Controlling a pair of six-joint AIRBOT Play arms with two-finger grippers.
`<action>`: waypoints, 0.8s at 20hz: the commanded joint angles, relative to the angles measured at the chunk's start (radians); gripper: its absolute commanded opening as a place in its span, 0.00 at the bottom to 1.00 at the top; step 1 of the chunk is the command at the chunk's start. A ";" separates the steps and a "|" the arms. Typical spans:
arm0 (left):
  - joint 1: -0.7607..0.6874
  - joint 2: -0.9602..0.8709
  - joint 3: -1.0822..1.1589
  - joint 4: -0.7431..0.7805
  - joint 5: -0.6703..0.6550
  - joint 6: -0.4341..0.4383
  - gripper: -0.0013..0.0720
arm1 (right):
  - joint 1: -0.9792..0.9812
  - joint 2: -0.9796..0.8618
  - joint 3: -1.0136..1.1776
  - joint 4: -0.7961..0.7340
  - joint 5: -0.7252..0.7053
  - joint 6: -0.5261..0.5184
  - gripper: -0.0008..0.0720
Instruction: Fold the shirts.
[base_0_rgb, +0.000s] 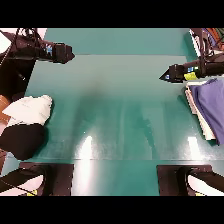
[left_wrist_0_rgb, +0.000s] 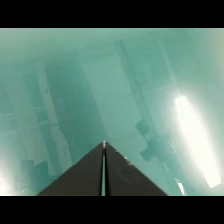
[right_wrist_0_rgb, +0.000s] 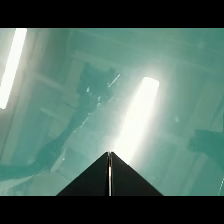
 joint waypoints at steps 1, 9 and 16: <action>0.000 0.000 0.000 0.000 0.001 0.000 0.06 | 0.002 0.000 0.002 0.000 -0.002 0.000 0.03; 0.000 0.000 0.000 0.000 0.001 0.000 0.06 | 0.003 0.000 0.002 0.000 0.002 0.000 0.03; 0.000 0.001 0.000 0.000 0.153 0.001 0.06 | 0.003 0.000 0.001 0.001 0.005 0.001 0.03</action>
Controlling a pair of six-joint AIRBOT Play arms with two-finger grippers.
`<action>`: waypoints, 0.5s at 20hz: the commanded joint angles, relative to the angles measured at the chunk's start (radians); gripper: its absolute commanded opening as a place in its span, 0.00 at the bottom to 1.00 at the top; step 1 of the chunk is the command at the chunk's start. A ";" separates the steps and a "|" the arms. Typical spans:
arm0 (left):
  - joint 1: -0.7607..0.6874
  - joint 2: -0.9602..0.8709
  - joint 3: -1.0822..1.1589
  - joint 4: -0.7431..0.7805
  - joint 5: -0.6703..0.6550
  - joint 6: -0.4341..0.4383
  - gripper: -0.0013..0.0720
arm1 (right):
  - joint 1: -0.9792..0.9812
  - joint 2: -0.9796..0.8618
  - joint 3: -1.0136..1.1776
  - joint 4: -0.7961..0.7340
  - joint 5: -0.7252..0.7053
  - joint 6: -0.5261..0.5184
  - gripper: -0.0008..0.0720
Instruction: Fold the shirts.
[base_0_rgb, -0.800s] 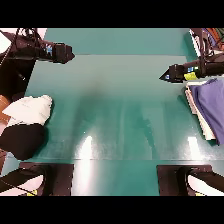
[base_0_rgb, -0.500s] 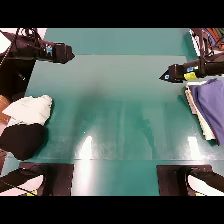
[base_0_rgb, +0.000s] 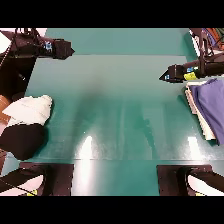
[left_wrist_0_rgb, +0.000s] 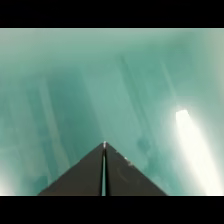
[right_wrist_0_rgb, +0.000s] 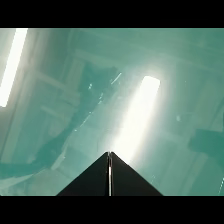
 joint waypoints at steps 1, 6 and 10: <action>0.000 0.001 0.000 0.002 0.063 0.002 0.06 | 0.000 0.000 0.000 0.001 0.000 0.001 0.03; 0.077 0.033 -0.006 0.333 -0.170 -0.111 0.06 | 0.008 0.000 0.000 0.009 0.008 0.001 0.03; 0.293 0.078 -0.173 0.482 -0.344 -0.125 0.06 | 0.007 0.000 0.000 0.008 0.021 0.001 0.03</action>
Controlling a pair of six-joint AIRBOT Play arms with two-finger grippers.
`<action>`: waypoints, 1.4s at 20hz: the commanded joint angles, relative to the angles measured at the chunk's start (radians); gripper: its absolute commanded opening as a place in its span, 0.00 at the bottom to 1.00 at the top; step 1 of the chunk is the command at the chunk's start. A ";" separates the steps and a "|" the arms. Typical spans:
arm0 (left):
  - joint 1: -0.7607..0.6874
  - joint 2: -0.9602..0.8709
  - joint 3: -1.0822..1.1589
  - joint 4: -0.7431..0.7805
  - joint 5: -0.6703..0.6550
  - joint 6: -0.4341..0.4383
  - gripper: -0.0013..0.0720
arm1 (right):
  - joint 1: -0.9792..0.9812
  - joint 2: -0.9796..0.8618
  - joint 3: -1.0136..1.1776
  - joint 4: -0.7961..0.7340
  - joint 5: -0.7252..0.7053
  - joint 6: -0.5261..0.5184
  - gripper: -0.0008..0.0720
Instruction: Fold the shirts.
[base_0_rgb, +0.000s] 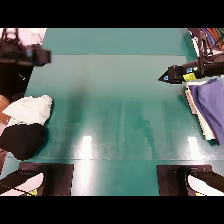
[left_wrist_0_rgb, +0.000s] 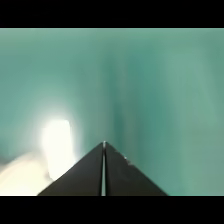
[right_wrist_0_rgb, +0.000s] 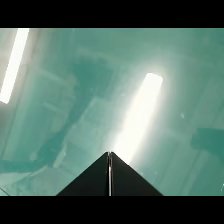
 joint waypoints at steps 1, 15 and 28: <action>0.173 0.024 -0.156 0.135 -0.143 -0.020 0.33 | 0.001 0.000 0.000 0.000 0.005 0.001 0.03; 0.291 -0.008 -0.486 0.090 0.125 -0.039 0.09 | 0.001 -0.001 0.000 0.000 0.005 0.001 0.03; 0.142 0.305 0.137 -0.163 -0.104 0.056 0.05 | -0.053 0.002 0.446 -0.004 0.013 0.001 0.03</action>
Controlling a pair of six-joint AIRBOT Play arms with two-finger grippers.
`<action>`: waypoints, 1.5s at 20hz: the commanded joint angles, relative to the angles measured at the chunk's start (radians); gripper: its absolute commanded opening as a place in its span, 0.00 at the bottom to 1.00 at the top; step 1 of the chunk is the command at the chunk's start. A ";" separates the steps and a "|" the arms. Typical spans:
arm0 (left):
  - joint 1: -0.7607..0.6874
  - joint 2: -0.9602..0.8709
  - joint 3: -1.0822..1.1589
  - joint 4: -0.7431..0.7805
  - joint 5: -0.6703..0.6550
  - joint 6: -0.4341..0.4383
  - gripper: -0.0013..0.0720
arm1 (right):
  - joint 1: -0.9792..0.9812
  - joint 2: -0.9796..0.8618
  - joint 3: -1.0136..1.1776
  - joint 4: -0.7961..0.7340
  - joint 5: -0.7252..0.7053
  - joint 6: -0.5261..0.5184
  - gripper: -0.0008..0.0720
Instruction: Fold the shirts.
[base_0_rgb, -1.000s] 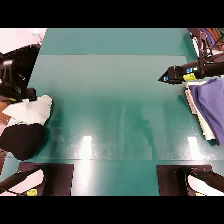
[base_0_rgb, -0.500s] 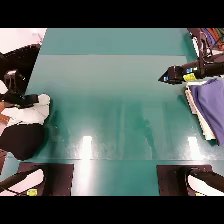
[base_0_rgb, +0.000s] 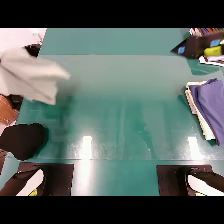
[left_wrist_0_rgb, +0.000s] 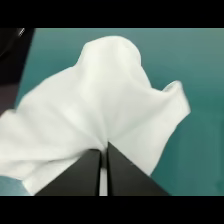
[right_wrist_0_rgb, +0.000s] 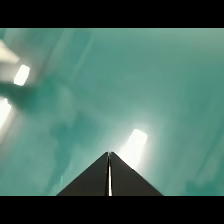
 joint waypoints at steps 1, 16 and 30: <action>-0.155 0.034 0.112 -0.044 -0.058 0.023 0.05 | -0.046 0.000 0.143 -0.002 -0.001 0.000 0.03; -0.915 -0.519 0.117 0.020 0.146 0.023 0.76 | -0.153 0.002 0.274 -0.002 0.138 0.000 0.03; -0.245 -0.632 -0.227 -0.164 0.135 0.074 0.76 | -0.152 -0.001 0.274 -0.002 0.145 0.000 0.03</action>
